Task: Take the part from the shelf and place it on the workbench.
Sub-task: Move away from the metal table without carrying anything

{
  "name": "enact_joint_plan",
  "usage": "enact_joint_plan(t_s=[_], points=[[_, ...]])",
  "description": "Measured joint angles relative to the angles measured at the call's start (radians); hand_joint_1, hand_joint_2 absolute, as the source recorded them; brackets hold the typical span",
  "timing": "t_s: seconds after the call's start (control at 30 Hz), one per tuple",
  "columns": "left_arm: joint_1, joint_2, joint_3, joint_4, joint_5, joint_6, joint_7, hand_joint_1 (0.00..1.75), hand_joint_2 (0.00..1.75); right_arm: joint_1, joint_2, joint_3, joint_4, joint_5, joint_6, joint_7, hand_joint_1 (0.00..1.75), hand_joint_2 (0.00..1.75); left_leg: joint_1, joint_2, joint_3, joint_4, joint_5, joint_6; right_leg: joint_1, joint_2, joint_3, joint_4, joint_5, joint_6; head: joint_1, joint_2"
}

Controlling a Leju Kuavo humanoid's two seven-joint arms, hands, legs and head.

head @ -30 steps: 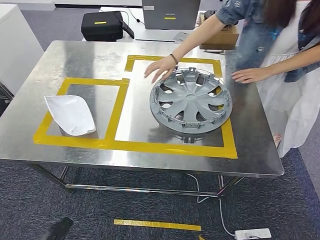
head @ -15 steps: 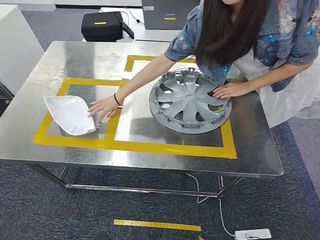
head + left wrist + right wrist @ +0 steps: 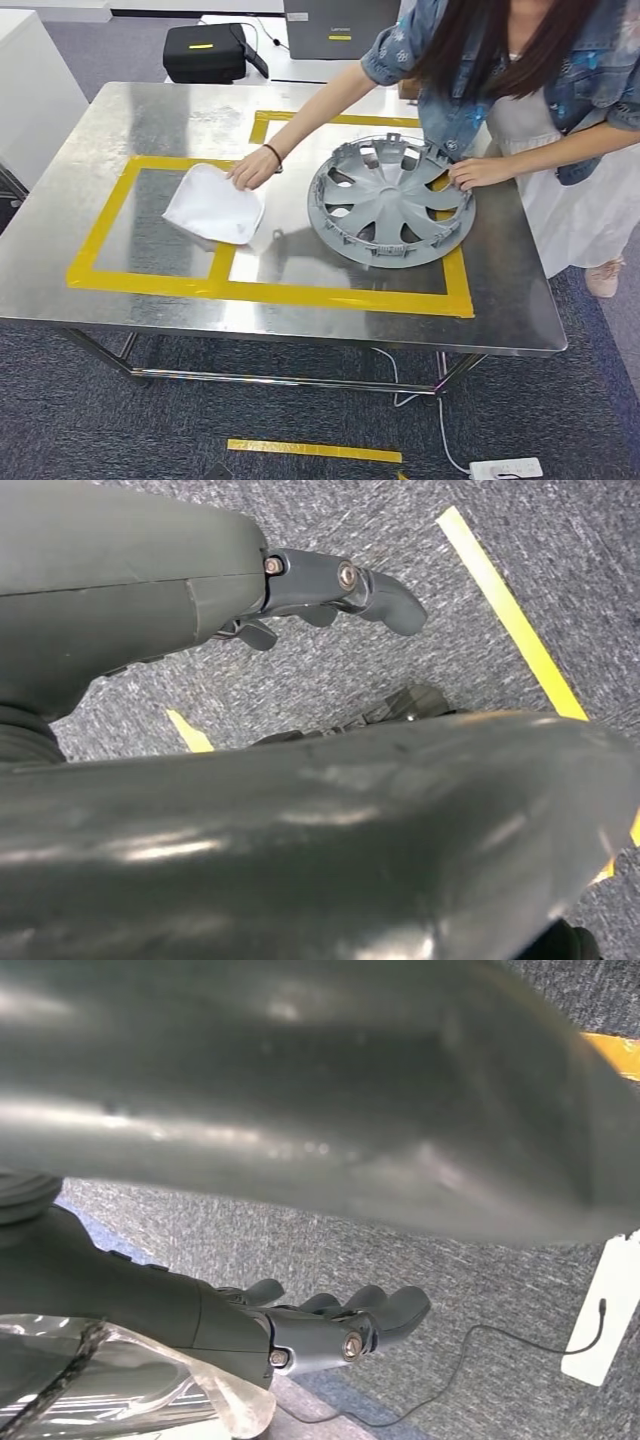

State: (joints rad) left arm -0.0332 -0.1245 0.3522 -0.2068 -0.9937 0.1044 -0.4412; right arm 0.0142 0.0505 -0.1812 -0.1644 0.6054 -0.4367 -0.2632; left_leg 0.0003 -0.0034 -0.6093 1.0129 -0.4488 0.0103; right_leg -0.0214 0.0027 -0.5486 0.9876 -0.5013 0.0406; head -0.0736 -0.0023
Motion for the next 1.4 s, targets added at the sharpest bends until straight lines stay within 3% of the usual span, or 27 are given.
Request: enact_joint_plan(t_s=[1.4], points=[[-0.001, 0.002, 0.003, 0.0, 0.026, -0.023, 0.02, 0.0, 0.0, 0.0, 0.004, -0.001, 0.0, 0.016, 0.008, 0.015, 0.0, 0.0, 0.0, 0.0, 0.0, 0.0, 0.0, 0.0, 0.0, 0.0, 0.0, 0.0, 0.0, 0.0, 0.0, 0.0]])
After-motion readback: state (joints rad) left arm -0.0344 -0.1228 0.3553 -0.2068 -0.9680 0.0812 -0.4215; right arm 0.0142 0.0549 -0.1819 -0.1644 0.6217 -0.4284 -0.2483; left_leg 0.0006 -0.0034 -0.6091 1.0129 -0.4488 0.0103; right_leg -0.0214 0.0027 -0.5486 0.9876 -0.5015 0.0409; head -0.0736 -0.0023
